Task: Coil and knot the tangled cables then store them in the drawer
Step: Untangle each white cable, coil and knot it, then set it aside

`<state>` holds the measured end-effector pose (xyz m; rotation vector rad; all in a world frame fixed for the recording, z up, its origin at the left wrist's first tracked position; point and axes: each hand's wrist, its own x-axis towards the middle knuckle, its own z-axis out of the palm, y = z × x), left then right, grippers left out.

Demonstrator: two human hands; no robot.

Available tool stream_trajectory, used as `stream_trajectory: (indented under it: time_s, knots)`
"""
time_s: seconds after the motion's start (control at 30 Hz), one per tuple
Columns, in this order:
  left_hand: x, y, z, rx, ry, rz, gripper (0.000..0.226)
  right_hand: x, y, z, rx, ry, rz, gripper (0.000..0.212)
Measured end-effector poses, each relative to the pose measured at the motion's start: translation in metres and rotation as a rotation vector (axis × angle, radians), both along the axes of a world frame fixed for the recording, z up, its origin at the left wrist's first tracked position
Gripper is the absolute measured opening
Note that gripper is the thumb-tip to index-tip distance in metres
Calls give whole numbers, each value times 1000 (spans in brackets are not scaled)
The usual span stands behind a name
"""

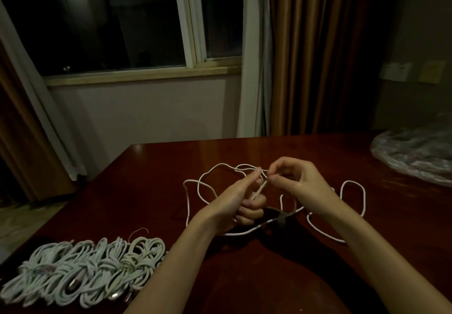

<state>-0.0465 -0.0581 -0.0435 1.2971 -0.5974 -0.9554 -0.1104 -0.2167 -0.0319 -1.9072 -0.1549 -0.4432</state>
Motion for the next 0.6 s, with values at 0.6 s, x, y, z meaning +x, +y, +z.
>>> stream_trajectory:
  time_s: [0.6]
  knots:
    - [-3,-13,-6,-41,-370,430,41,3,35,-15,-7,-119,-129,12]
